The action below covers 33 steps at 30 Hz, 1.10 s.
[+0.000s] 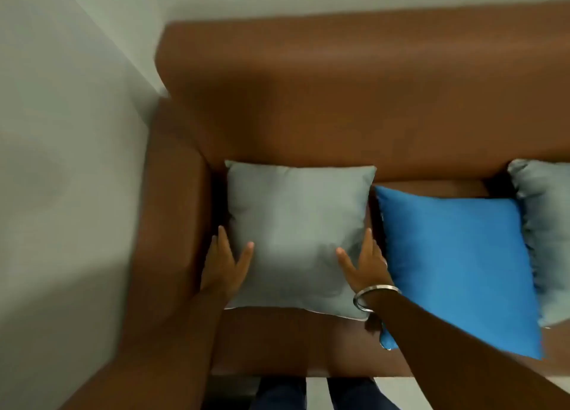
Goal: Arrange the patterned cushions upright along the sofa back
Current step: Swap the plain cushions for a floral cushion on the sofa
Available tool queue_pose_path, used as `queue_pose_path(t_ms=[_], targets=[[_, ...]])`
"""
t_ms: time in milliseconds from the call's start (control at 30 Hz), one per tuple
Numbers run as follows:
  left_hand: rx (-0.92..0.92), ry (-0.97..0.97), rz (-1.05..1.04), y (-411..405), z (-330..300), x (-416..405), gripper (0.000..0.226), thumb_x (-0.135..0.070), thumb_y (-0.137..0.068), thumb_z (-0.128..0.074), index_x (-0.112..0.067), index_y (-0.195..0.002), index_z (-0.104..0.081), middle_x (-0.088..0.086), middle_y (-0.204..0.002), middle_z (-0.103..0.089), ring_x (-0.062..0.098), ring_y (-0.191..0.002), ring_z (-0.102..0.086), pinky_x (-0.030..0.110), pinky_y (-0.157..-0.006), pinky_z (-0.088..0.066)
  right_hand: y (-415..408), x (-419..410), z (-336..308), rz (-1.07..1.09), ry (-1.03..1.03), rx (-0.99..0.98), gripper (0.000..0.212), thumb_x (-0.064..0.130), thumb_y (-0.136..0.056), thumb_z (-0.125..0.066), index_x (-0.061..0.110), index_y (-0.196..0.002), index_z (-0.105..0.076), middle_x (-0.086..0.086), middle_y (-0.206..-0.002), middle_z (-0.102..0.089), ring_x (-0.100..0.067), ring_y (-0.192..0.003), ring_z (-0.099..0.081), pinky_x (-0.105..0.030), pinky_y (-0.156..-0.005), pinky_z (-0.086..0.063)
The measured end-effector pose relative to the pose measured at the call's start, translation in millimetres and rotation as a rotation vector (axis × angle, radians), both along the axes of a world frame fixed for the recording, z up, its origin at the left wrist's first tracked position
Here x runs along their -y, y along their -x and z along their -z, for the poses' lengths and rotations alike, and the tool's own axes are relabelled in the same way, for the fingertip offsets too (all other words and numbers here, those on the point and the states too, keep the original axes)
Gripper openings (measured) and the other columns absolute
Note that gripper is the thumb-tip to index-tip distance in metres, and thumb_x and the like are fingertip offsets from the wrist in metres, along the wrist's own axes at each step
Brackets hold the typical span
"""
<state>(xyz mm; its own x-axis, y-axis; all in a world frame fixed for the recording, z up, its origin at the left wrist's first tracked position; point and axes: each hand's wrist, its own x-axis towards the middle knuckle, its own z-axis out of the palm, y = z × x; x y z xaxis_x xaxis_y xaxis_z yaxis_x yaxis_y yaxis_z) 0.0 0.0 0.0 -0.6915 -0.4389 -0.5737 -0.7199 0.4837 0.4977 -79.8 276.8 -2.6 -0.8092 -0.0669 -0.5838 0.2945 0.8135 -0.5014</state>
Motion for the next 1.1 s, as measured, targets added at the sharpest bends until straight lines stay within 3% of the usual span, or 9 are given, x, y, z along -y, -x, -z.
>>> queue_pose_path(t_ms=[233, 367, 467, 533, 633, 700, 800, 900, 1100], targets=[[-0.146, -0.281, -0.27, -6.4, 80.8, 7.3, 0.099, -0.089, -0.072, -0.045, -0.038, -0.154, -0.025, -0.008, -0.155, -0.043, 0.016, -0.139, -0.045, 0.044, -0.116, -0.035, -12.7, 7.5, 87.3, 0.373, 0.259, 0.051, 0.114, 0.088, -0.064, -0.052, 0.025, -0.154, -0.024, -0.006, -0.149, -0.05, -0.026, -0.133, -0.05, -0.047, -0.112, -0.04], [-0.173, -0.396, -0.278, -4.0, 49.8, 18.3, 0.085, -0.078, -0.079, -0.054, -0.036, -0.151, -0.034, -0.013, -0.145, -0.051, 0.008, -0.125, -0.055, 0.036, -0.106, -0.044, -3.5, 1.7, 45.4, 0.328, 0.377, 0.164, 0.069, 0.053, -0.088, -0.062, 0.022, -0.146, -0.041, 0.004, -0.138, -0.055, -0.018, -0.127, -0.051, -0.029, -0.102, -0.038], [-0.107, -0.507, -0.264, -1.7, -3.7, 42.6, 0.08, -0.076, -0.077, -0.055, -0.035, -0.145, -0.043, -0.013, -0.133, -0.058, 0.005, -0.109, -0.06, 0.031, -0.095, -0.045, 17.1, -23.9, -25.0, 0.292, 0.455, 0.345, 0.076, 0.062, -0.079, -0.054, 0.02, -0.142, -0.05, -0.001, -0.137, -0.06, -0.016, -0.115, -0.059, -0.028, -0.095, -0.044], [-0.062, -0.673, -0.327, 4.0, -26.5, 74.8, 0.078, -0.079, -0.066, -0.066, -0.032, -0.127, -0.065, -0.006, -0.12, -0.072, 0.014, -0.107, -0.068, 0.037, -0.093, -0.051, 35.7, -49.8, -68.0, 0.346, 0.506, 0.459, 0.062, 0.062, -0.086, -0.041, 0.018, -0.12, -0.068, -0.009, -0.112, -0.074, -0.019, -0.091, -0.072, -0.028, -0.072, -0.055], [-0.087, -0.841, -0.463, 25.3, -50.6, 104.0, 0.071, -0.069, -0.074, -0.066, -0.017, -0.122, -0.067, 0.005, -0.094, -0.078, 0.021, -0.08, -0.074, 0.038, -0.066, -0.061, 66.8, -74.6, -93.4, 0.454, 0.638, 0.373, 0.064, 0.061, -0.099, -0.021, 0.022, -0.105, -0.071, -0.007, -0.093, -0.078, -0.026, -0.08, -0.068, -0.031, -0.059, -0.054], [-0.169, -0.765, -0.35, 47.7, -60.7, 90.6, 0.071, -0.083, -0.069, -0.053, -0.029, -0.11, -0.071, -0.002, -0.083, -0.076, 0.014, -0.071, -0.071, 0.033, -0.059, -0.058, 82.5, -58.1, -95.0, 0.422, 0.658, 0.251, 0.075, 0.08, -0.087, -0.017, 0.031, -0.117, -0.065, 0.001, -0.108, -0.076, -0.022, -0.094, -0.064, -0.037, -0.072, -0.051], [-0.219, -0.671, -0.314, 77.5, -59.8, 45.9, 0.045, -0.076, -0.086, -0.033, -0.049, -0.099, -0.067, -0.019, -0.103, -0.069, 0.002, -0.093, -0.062, 0.028, -0.082, -0.049, 91.0, -22.4, -65.7, 0.341, 0.617, 0.239, 0.109, 0.102, -0.056, -0.024, 0.037, -0.138, -0.053, 0.004, -0.139, -0.061, -0.02, -0.129, -0.055, -0.047, -0.11, -0.039], [-0.312, -0.631, -0.384, 86.7, -28.4, 25.3, 0.048, -0.074, -0.088, -0.029, -0.047, -0.104, -0.065, -0.02, -0.102, -0.072, 0.003, -0.1, -0.064, 0.027, -0.085, -0.051, 96.2, 5.8, -32.3, 0.378, 0.68, 0.212, 0.102, 0.101, -0.059, -0.032, 0.04, -0.139, -0.052, 0.001, -0.142, -0.06, -0.023, -0.13, -0.056, -0.05, -0.113, -0.037], [-0.478, -0.542, -0.465, 88.2, 21.0, 20.9, 0.096, -0.092, -0.072, -0.038, -0.036, -0.15, -0.038, -0.005, -0.15, -0.051, 0.016, -0.134, -0.052, 0.05, -0.112, -0.041, 129.0, 47.3, -5.7, 0.463, 0.671, -0.104, 0.095, 0.086, -0.073, -0.036, 0.024, -0.145, -0.046, 0.001, -0.144, -0.055, -0.017, -0.133, -0.051, -0.046, -0.117, -0.035]])
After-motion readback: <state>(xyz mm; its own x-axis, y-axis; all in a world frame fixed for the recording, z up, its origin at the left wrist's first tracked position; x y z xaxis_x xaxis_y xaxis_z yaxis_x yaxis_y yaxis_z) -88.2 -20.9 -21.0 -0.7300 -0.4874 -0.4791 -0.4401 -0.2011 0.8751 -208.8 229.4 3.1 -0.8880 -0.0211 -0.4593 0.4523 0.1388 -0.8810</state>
